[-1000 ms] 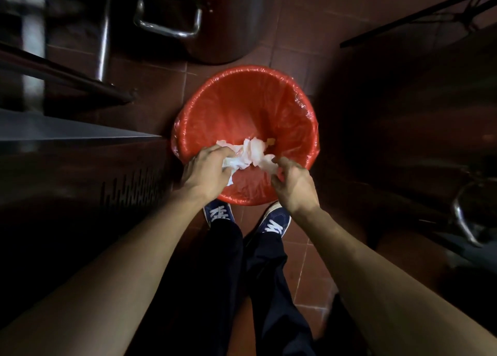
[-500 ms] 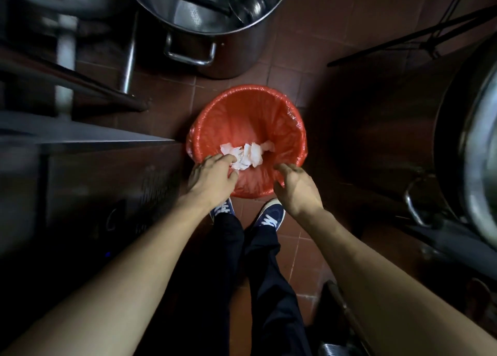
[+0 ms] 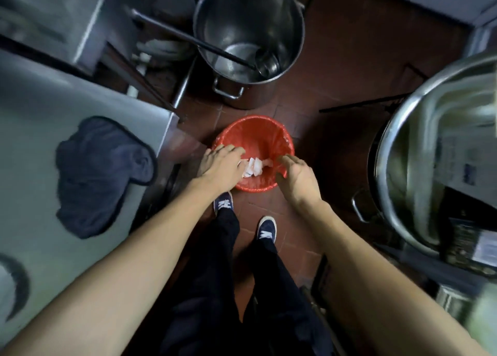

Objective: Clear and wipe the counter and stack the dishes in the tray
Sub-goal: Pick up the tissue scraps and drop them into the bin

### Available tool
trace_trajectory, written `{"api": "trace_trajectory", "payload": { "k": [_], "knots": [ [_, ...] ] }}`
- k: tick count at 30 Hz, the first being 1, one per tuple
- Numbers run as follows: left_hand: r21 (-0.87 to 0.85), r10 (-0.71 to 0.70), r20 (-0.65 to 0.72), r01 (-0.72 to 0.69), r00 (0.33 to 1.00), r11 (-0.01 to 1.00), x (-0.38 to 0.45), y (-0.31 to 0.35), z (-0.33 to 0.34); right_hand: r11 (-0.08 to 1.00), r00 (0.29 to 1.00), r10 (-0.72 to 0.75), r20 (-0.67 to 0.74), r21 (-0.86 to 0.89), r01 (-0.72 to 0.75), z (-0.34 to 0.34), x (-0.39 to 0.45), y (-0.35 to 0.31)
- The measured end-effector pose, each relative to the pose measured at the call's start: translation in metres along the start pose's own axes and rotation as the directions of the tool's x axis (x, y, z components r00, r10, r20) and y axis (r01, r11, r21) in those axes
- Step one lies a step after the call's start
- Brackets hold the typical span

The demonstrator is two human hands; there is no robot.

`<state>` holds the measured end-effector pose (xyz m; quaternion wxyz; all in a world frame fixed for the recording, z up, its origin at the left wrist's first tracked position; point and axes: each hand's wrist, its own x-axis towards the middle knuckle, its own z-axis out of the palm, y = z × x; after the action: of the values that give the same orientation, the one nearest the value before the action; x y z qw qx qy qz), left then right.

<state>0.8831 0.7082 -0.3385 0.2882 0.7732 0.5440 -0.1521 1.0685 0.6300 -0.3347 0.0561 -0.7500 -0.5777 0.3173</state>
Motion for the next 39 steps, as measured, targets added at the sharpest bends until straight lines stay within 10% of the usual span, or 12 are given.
{"api": "trace_trajectory", "payload": {
  "k": [23, 39],
  "knots": [
    [-0.205, -0.443, -0.395, 0.393, 0.805, 0.896, -0.277, 0.001, -0.053, 0.756, 0.759, -0.651, -0.005, -0.1, 0.647, -0.097, -0.113, -0.131],
    [-0.478, -0.716, -0.485, 0.533, 0.503, 0.698, -0.51, -0.1, -0.001, 0.371, 0.383, -0.917, 0.112, -0.116, 0.922, 0.008, -0.257, -0.3]
  ]
}}
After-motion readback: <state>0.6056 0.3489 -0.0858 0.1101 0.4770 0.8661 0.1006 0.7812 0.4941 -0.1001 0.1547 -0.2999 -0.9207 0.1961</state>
